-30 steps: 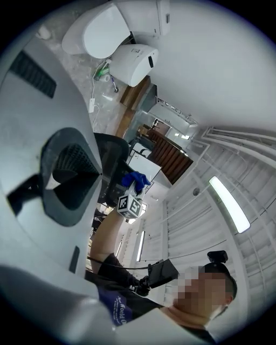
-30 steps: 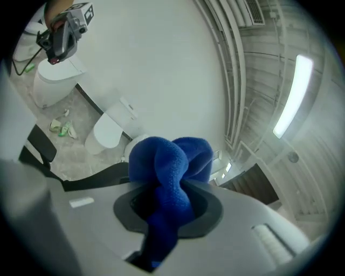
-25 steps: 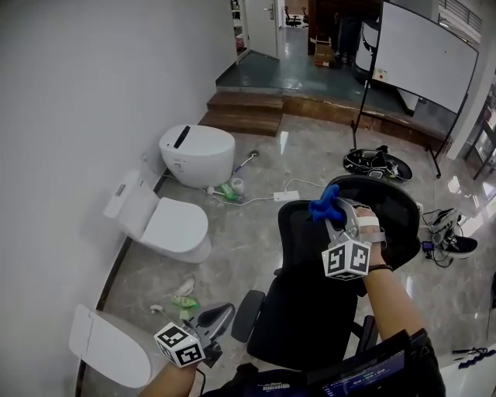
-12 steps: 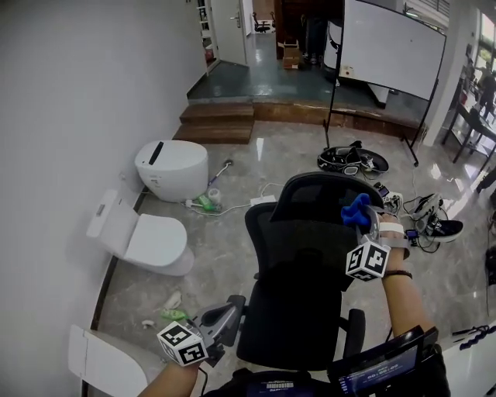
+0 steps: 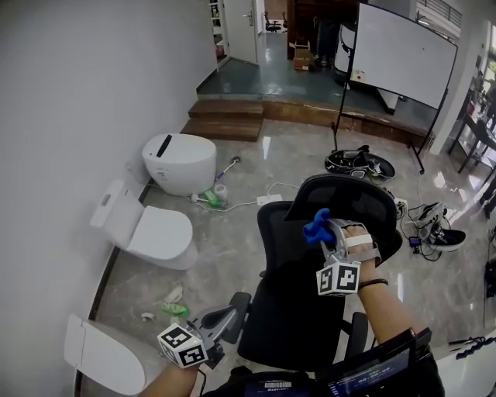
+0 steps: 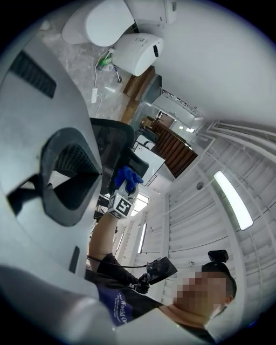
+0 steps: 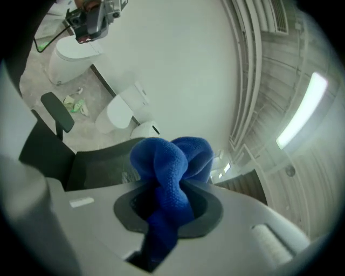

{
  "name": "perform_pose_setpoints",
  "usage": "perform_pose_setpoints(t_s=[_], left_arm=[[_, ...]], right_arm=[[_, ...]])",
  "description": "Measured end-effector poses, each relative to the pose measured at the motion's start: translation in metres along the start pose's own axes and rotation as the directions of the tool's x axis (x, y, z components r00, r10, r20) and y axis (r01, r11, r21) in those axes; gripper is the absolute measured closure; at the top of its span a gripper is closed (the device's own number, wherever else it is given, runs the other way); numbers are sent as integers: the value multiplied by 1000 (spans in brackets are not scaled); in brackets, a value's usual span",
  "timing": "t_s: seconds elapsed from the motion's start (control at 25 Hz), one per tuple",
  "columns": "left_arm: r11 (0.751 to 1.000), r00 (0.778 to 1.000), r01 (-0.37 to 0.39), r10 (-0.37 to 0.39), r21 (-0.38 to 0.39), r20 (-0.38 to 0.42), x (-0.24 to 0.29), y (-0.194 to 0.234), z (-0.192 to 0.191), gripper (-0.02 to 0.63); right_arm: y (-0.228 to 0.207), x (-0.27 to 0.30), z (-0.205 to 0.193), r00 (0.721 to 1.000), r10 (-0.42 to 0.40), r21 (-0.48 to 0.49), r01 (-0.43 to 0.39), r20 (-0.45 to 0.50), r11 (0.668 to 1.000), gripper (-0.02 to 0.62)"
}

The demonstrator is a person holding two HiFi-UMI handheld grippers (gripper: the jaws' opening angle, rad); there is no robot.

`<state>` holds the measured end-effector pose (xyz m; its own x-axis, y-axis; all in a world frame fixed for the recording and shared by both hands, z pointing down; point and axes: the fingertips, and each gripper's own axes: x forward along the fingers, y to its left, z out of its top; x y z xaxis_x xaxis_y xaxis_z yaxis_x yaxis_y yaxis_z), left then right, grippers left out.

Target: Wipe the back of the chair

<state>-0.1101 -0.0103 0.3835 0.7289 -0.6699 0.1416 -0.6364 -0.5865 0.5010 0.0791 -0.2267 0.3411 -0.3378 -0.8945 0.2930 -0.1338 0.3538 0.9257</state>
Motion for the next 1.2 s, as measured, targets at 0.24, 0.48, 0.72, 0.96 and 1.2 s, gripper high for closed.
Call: perform_pose_setpoints(t_s=[0.24,0.48,0.72,0.96,1.2], left_arm=[[997,998,-70,70,-16,-2,-37,23,-8,604],[995,996,-91,91,-33,-13,-41,31,-13,604],[1000,999,-20,20,-10,-41,-1,11,-15,604],[998,995,59,-59,0,-75,46,-23,-17,604],[994,990,108,-108,-1,-88,74,-36,-26,604]], right_arm=[[38,49,66,995,34,-69,-27,92,997,529],[48,62,24,999,26,-133,-29,-24,991,529],[42,37,-80,974,1,-141,-34,-227,989,529],[37,-37,-178,921,-14,-171,-57,-388,984,529],[47,-76,-194,931,24,9,-22,-365,1000,529]])
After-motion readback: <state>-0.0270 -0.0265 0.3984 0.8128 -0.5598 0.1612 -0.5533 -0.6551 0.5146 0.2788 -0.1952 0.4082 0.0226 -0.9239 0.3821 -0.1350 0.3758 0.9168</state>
